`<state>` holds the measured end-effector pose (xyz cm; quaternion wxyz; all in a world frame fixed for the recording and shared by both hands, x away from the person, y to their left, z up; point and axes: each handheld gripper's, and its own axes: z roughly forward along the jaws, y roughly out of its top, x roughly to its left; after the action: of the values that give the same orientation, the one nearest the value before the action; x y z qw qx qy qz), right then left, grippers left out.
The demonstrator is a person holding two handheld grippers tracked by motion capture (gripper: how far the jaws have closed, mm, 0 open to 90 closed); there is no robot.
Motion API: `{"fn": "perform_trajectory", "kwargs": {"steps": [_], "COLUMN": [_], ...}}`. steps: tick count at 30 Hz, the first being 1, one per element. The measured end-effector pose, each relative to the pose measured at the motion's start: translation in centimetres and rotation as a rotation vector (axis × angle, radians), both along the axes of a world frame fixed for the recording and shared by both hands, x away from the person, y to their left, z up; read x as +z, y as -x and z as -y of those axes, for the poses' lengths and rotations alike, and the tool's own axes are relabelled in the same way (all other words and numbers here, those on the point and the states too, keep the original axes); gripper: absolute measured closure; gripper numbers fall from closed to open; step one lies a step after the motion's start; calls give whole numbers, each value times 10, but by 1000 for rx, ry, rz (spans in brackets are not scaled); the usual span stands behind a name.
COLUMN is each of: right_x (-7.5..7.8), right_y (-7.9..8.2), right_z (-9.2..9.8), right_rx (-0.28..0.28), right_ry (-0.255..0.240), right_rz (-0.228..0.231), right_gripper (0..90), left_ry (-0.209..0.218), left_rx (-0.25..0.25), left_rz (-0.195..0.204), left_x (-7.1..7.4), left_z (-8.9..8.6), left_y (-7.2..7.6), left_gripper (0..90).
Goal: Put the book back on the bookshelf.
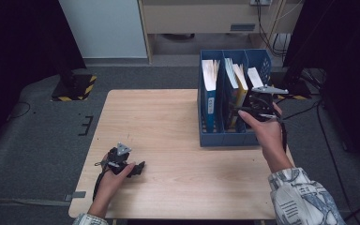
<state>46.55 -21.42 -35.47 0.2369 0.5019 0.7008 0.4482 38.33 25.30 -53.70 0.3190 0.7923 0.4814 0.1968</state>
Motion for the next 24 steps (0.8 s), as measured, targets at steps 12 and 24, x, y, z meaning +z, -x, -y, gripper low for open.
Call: {"fn": "perform_trajectory", "kwargs": {"steps": [12,24], "right_x": [-28,-47], "right_y": [18,36], "right_z": [-7,-13], "right_rx": [52,83], "right_ry": [-10,-41], "right_rz": [-21,-43], "right_gripper": [75,74], "left_ry": [-1,-1], "left_rx": [-1,-2], "left_rz": [1,1], "left_x": [0,0], "left_z": [0,0], "left_y": [0,0], "left_gripper": [0,0]}}
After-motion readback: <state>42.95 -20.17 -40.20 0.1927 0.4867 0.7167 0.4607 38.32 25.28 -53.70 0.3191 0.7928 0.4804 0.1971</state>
